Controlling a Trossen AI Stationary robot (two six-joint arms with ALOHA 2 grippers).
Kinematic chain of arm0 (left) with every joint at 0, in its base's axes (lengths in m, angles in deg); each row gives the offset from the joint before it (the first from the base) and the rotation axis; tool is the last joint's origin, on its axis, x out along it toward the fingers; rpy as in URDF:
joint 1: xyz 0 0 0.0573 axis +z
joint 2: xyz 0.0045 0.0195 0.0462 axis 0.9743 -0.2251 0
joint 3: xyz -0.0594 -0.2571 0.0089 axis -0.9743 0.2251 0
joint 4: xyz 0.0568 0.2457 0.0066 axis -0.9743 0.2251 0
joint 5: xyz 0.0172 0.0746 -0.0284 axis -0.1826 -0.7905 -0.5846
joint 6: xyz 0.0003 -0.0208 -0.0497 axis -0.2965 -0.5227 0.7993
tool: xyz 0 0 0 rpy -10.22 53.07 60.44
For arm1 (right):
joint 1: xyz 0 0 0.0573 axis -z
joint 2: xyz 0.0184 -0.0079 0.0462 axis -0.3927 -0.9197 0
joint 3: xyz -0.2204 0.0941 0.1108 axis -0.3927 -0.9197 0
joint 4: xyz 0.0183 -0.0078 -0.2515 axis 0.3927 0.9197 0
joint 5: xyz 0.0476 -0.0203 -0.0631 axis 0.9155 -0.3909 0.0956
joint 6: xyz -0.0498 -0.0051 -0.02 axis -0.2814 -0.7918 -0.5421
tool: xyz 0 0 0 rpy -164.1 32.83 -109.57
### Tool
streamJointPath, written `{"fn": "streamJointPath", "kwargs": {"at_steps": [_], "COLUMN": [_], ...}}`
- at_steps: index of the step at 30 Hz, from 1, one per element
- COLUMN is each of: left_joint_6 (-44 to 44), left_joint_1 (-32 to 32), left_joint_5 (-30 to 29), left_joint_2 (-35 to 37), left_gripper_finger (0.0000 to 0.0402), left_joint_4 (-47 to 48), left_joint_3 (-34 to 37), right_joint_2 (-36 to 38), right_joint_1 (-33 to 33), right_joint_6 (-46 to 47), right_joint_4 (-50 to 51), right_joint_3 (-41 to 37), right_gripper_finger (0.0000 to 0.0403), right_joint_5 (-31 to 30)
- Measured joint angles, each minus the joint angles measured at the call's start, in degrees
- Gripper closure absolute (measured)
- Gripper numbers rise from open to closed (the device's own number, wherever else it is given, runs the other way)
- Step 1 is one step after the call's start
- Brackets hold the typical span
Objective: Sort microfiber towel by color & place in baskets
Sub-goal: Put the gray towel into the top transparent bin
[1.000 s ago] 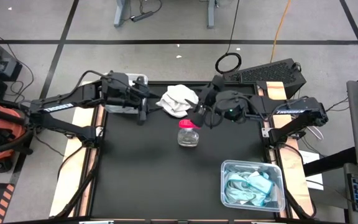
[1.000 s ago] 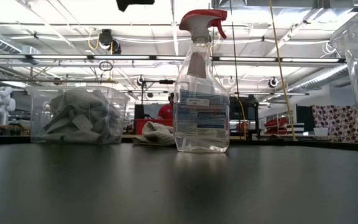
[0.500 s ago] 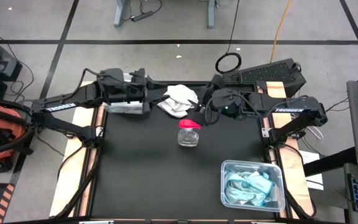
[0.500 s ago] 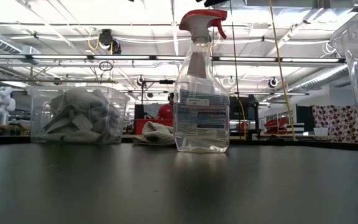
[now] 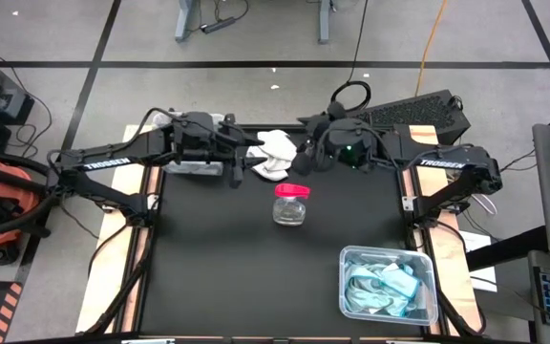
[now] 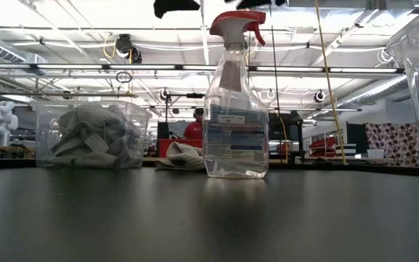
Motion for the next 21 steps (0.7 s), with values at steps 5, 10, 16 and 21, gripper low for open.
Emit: {"fn": "streamJointPath", "kwargs": {"at_steps": [5,10,16,21], "left_joint_6": [-7.05,-8.08,0.26,7.33], "left_joint_1": [0.92,2.78,4.60,2.61], "left_joint_5": [-0.49,-4.48,-8.86,-9.22], "left_joint_2": [0.08,0.18,0.18,-3.17], "left_gripper_finger": [0.0181,0.0181,0.0181,0.0181], "left_joint_4": [-4.67,-12.76,-3.61,11.47], "left_joint_3": [0.00,-0.02,-0.04,0.09], "right_joint_2": [-0.30,-0.32,-1.47,-3.50], "right_joint_1": [1.67,3.00,7.82,11.36], "right_joint_6": [4.19,4.52,0.29,-1.21], "right_joint_4": [4.03,6.72,5.37,-8.72], "right_joint_3": [0.00,0.00,-3.13,-7.70], "right_gripper_finger": [0.0165,0.0165,0.0165,0.0165], "right_joint_5": [-4.49,-4.30,11.63,29.56]}}
